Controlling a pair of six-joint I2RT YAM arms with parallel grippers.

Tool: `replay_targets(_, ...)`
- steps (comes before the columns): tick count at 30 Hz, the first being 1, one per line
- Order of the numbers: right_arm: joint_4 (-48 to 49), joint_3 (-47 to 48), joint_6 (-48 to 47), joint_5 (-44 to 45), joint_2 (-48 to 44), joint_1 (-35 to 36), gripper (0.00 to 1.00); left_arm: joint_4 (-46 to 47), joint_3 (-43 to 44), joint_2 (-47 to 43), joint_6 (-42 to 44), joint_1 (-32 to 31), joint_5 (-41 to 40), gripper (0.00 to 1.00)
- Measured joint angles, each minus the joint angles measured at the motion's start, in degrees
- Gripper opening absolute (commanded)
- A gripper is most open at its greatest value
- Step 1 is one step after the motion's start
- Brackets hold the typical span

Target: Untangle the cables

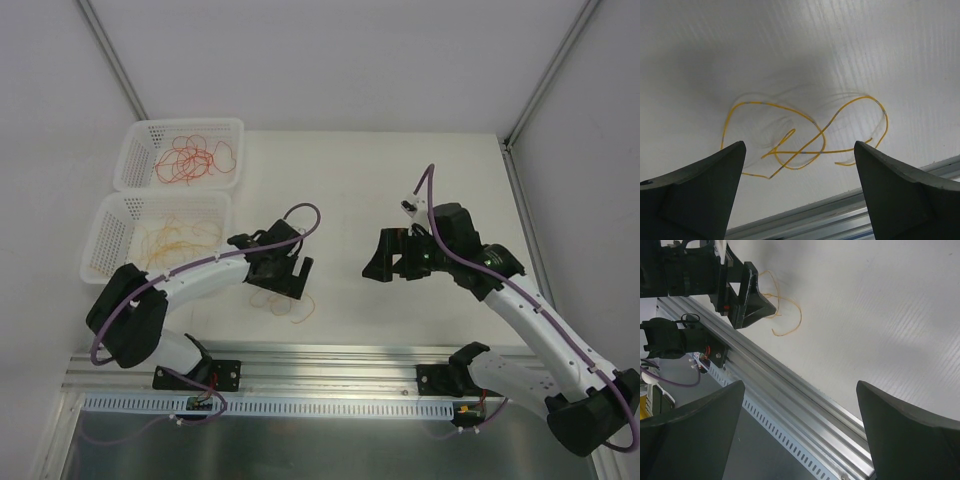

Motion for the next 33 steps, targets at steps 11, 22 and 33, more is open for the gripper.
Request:
replay_targets(11,-0.7,0.0,0.0,1.9,-1.5,0.2,1.00,2.0,0.2,7.5,-0.3,-6.8,0.0,0.11)
replay_targets(22,-2.3,0.0,-0.1,3.8,-1.9,0.2,1.00,-1.7,9.6,-1.1,1.0,-6.9,-2.6,0.00)
replay_targets(33,-3.9,0.0,-1.1,7.7,-6.0,0.2,1.00,-10.0,29.2,-17.0,2.6,13.5,-5.5,0.00)
